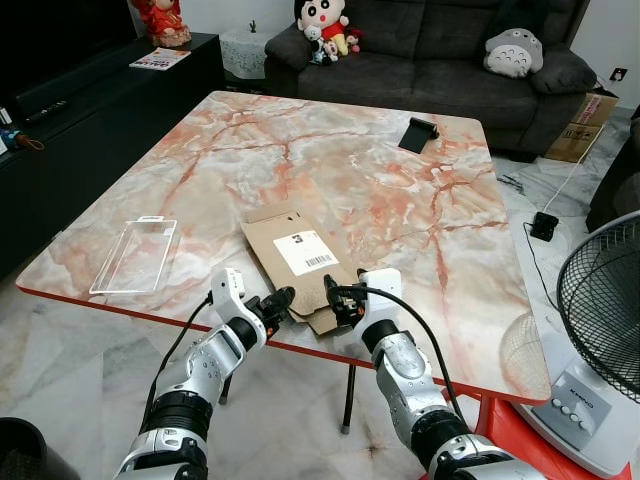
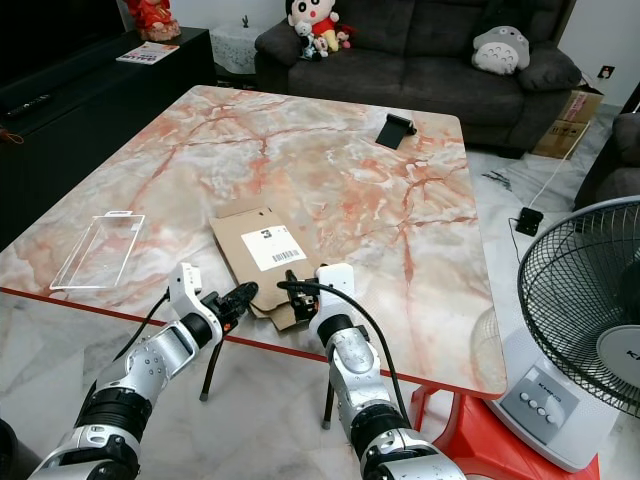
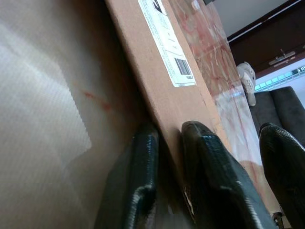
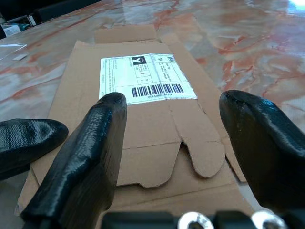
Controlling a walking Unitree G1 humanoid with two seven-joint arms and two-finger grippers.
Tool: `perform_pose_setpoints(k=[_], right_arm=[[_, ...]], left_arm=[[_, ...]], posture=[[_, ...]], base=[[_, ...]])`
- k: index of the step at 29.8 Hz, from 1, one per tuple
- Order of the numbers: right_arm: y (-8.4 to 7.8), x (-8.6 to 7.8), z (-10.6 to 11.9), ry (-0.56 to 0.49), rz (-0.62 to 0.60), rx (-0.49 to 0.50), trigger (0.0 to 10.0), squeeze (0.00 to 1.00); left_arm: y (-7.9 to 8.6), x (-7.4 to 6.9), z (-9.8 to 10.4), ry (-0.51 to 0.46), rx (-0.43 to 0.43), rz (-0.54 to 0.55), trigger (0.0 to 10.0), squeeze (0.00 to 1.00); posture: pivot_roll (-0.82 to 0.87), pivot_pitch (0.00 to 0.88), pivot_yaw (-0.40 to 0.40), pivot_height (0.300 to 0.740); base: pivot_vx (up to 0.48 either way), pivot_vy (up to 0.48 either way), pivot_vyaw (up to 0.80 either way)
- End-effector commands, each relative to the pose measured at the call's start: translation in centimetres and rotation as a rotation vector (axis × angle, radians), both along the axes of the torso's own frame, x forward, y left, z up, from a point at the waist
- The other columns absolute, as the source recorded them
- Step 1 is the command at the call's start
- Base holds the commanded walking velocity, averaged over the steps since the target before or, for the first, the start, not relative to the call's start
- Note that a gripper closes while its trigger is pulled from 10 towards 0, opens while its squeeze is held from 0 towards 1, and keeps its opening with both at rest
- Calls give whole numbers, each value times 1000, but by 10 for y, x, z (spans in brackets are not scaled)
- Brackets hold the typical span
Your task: Picking trash to rubbish bin
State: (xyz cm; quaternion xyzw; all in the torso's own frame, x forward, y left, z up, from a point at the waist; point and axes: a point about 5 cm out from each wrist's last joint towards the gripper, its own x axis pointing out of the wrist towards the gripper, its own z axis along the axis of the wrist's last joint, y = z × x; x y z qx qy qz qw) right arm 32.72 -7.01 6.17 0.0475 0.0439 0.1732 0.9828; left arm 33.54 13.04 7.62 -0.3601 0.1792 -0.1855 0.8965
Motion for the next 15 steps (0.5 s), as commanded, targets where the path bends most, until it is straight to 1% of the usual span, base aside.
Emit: perform_pose_setpoints(k=[1, 3, 5, 6, 9, 12, 13, 14, 15], right_arm=[[1, -2, -3, 16, 10, -15, 10000, 0], [1, -2, -3, 16, 10, -15, 10000, 0], [0, -2, -3, 15, 8, -18, 10000, 0], [0, -2, -3, 15, 8, -18, 10000, 0], [-1, -1, -2, 9, -10, -19, 10000, 0], [-4, 1, -1, 3, -38, -21, 10000, 0], [-5, 1, -1, 1, -45, -18, 10000, 0], [-5, 1, -1, 1, -45, -18, 10000, 0], [-8, 3, 2, -13, -65, -15, 10000, 0]], left_arm=[[-1, 4, 4, -5, 7, 5, 0, 0], [-1, 4, 4, -5, 7, 6, 0, 0], [3, 7, 10, -44, 30, 43, 0, 0], [3, 7, 10, -44, 30, 43, 0, 0], [9, 11, 18, -104, 65, 93, 0, 0], [12, 14, 27, -157, 66, 125, 0, 0], [13, 15, 30, -176, 71, 134, 1020, 0], [13, 15, 30, -176, 71, 134, 1020, 0], [20, 17, 37, -237, 95, 208, 10000, 0]], posture=[[-12, 15, -39, 740], [-12, 15, -39, 740], [-11, 14, -41, 740], [-11, 14, -41, 740], [-12, 12, -41, 740], [-11, 11, -41, 740], [-11, 11, -41, 740], [-11, 11, -41, 740], [-10, 12, -41, 740]], base=[[0, 0, 0], [0, 0, 0], [0, 0, 0], [0, 0, 0], [0, 0, 0], [0, 0, 0], [0, 0, 0], [0, 0, 0], [0, 0, 0]])
